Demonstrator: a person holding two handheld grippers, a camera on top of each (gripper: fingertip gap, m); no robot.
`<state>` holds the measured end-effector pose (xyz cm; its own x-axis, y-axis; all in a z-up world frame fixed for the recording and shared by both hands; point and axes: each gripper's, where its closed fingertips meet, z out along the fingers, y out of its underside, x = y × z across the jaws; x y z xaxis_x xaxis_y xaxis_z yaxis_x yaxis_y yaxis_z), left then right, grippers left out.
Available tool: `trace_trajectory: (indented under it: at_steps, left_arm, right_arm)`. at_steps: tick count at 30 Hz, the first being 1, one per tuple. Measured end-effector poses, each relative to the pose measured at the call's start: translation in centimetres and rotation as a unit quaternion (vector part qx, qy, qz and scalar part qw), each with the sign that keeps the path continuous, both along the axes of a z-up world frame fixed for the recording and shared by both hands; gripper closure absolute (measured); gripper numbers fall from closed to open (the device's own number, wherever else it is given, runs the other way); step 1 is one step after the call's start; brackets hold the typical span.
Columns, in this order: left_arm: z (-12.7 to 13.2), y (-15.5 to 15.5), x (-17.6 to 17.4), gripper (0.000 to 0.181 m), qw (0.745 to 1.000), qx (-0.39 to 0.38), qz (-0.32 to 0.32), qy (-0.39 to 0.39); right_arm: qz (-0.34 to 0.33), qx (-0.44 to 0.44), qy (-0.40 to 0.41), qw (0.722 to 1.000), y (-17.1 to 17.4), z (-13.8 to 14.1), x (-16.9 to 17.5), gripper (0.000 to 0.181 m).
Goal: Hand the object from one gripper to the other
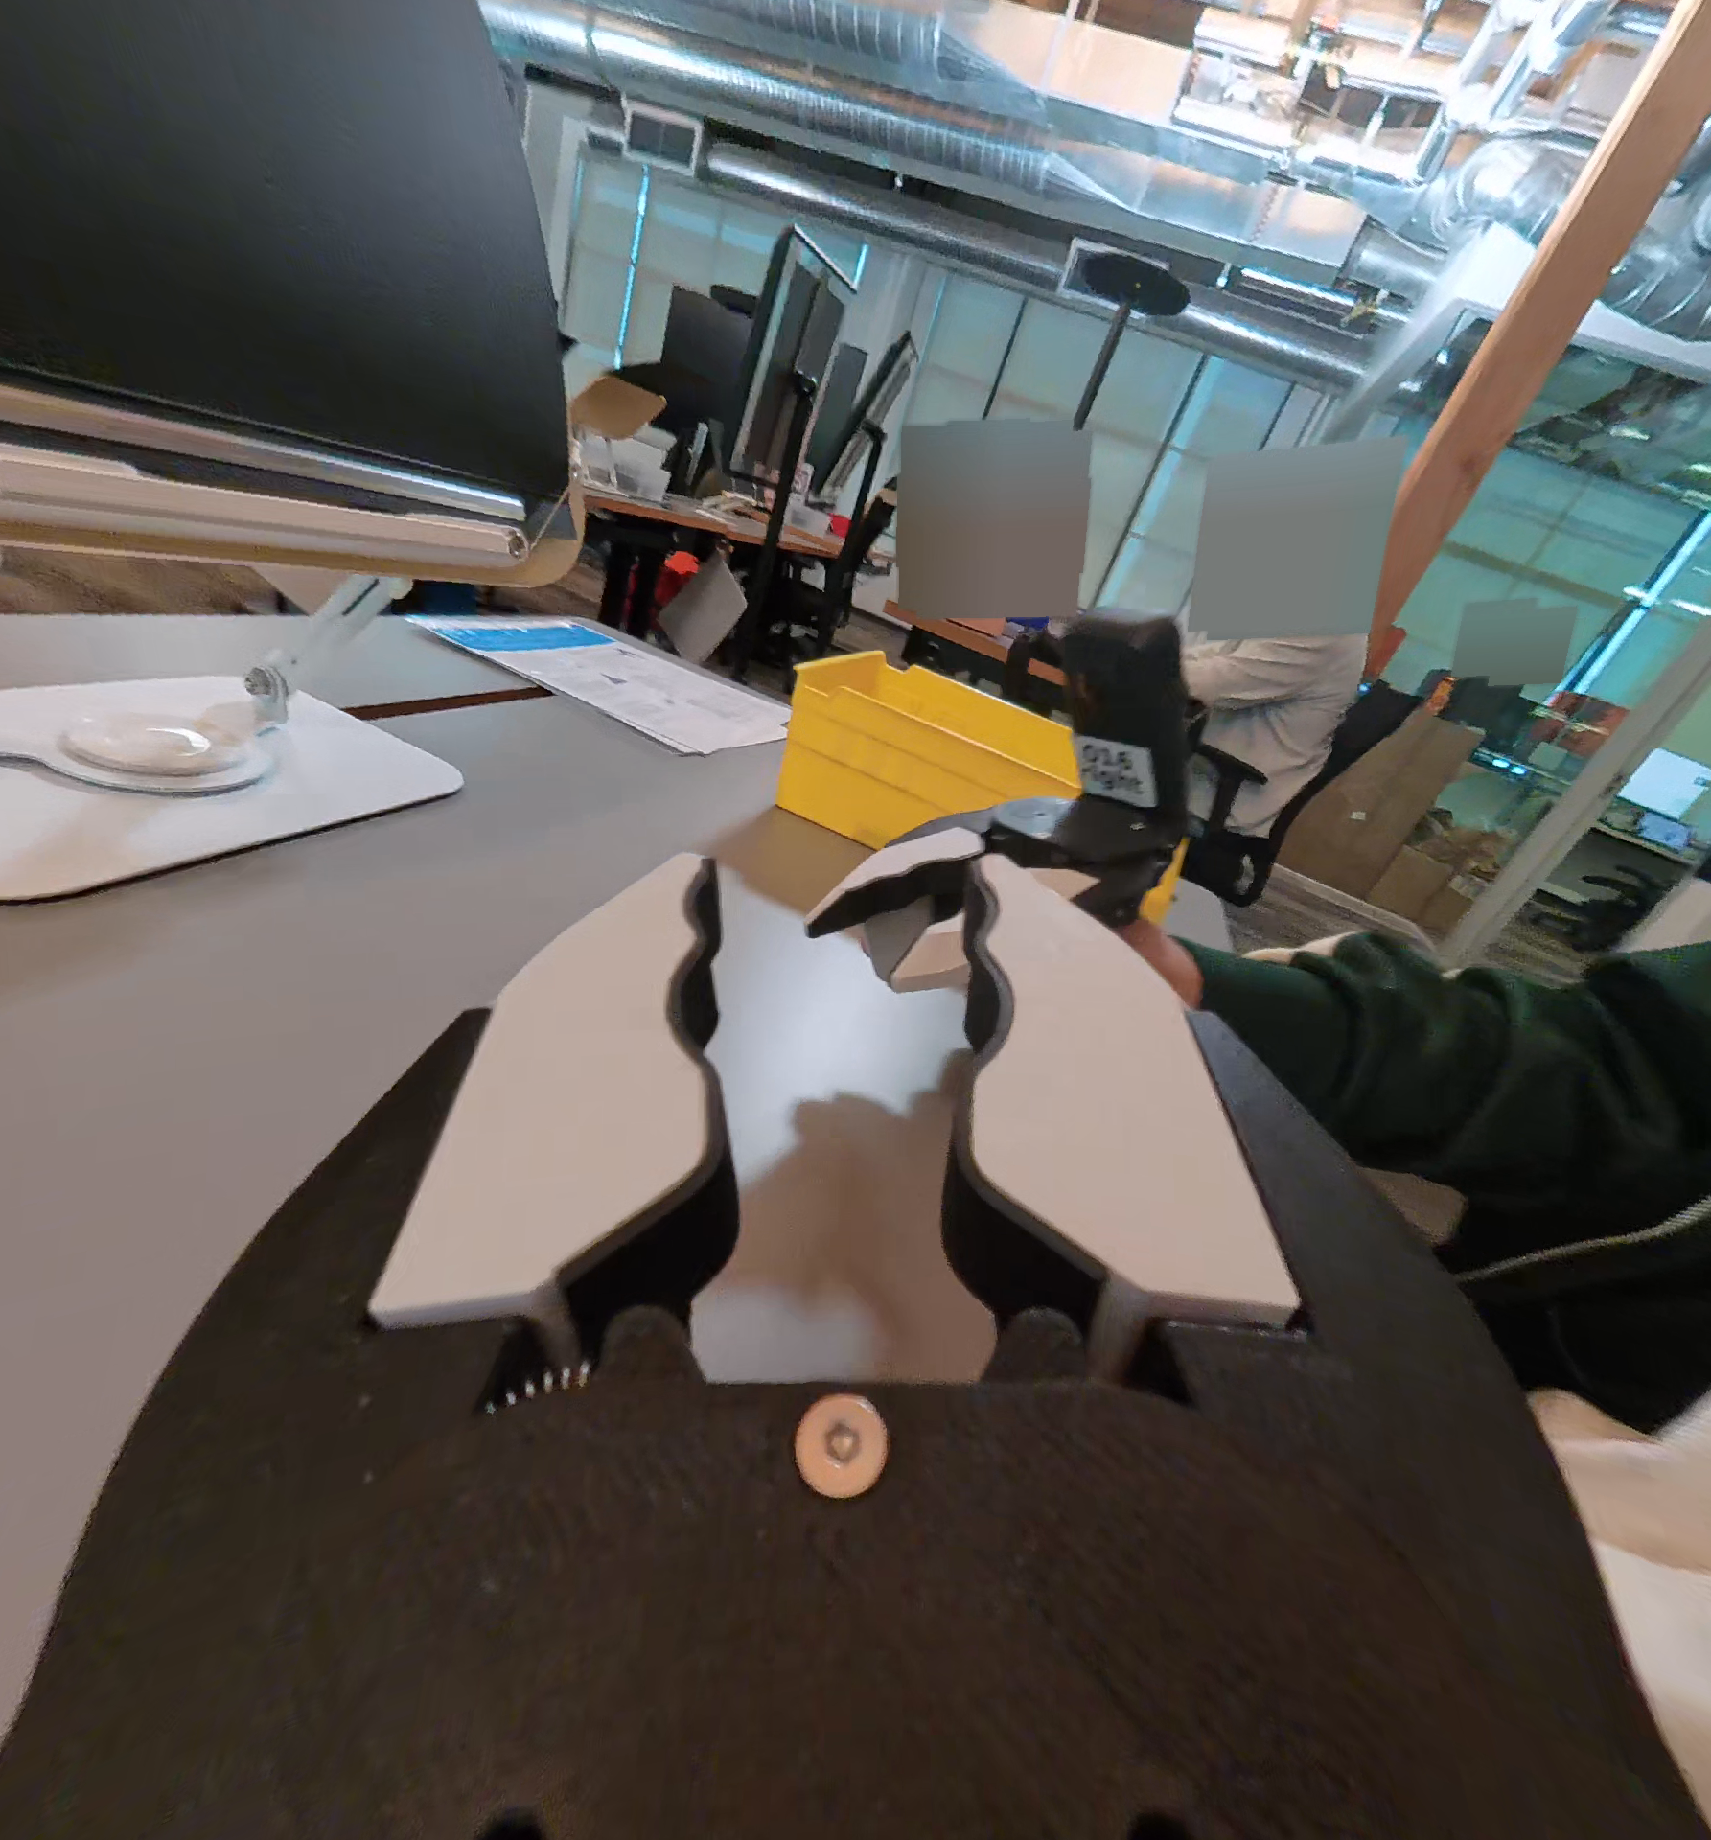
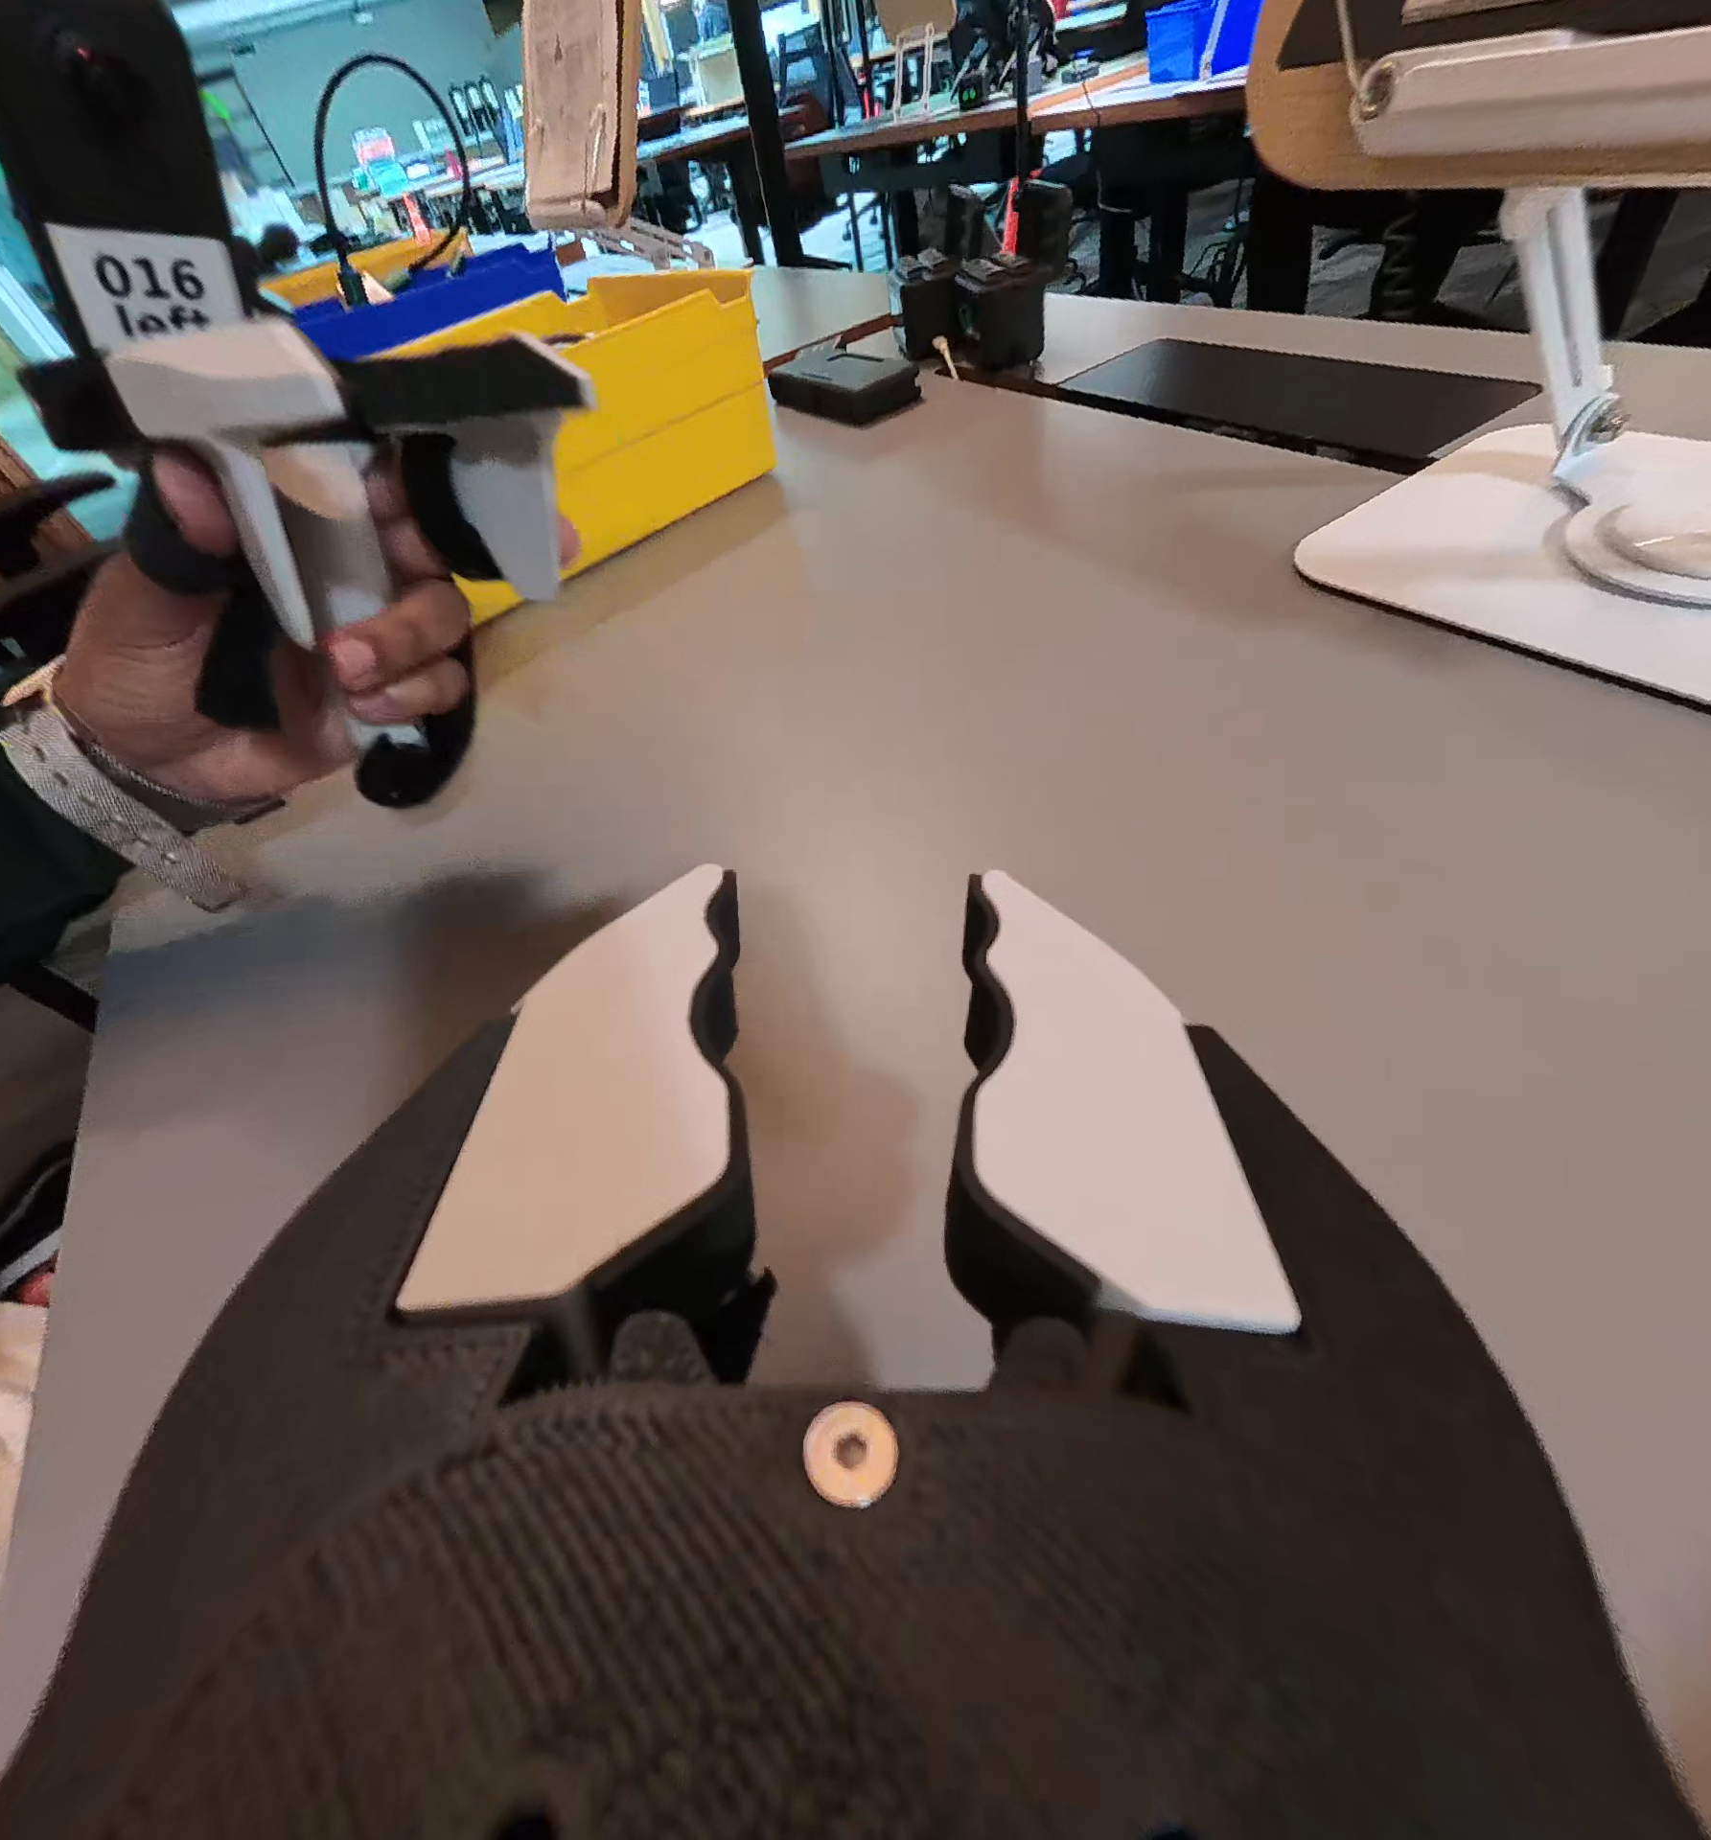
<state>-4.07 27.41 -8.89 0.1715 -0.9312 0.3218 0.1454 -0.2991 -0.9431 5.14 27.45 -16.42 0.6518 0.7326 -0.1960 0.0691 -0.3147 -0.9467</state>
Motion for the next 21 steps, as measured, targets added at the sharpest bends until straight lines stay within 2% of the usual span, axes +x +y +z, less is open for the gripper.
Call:
trace_trajectory:
  at_steps: [2,3,6,8,10,12,14,15,17,21]
  left_arm:
    - [2.4,-0.2,-1.9,0.140,1.000,-0.003,-0.014,0.001]
    - [3.8,0.2,-3.2,0.141,1.000,0.004,-0.001,0.005]
    - [7.0,2.5,-9.1,0.142,0.995,0.023,0.089,0.046]
    - [7.3,4.2,-14.2,0.142,0.983,0.006,0.156,0.097]
    - [5.4,6.1,-20.2,0.142,0.954,-0.032,0.243,0.171]
    - [2.1,7.3,-26.5,0.143,0.906,-0.078,0.327,0.255]
    - [-1.6,7.6,-31.6,0.146,0.856,-0.129,0.379,0.326]
    - [-3.1,7.5,-33.3,0.147,0.840,-0.151,0.388,0.347]
    - [-5.1,7.2,-34.7,0.147,0.828,-0.187,0.386,0.360]
    - [-6.6,7.7,-34.8,0.148,0.822,-0.205,0.381,0.369]
  right_arm:
    - [0.000,-0.002,0.010,1.000,0.0,0.2,0.2,0.138]
    - [0.000,-0.003,0.013,1.000,0.0,0.2,0.2,0.138]
    - [-0.001,-0.006,0.016,1.000,0.1,0.2,0.3,0.139]
    - [0.001,-0.010,0.012,1.000,0.1,0.0,0.2,0.141]
    - [0.002,-0.012,0.004,1.000,0.1,-0.2,0.0,0.143]
    - [0.003,-0.011,-0.012,1.000,0.1,-0.5,-0.2,0.144]
    - [0.003,-0.009,-0.032,0.999,0.0,-0.9,-0.5,0.144]
    - [0.002,-0.008,-0.044,0.999,0.0,-1.1,-0.7,0.144]
    - [-0.003,-0.005,-0.069,0.998,0.1,-1.6,-0.9,0.145]
    - [-0.003,0.002,-0.112,0.994,-0.1,-2.4,-1.4,0.145]
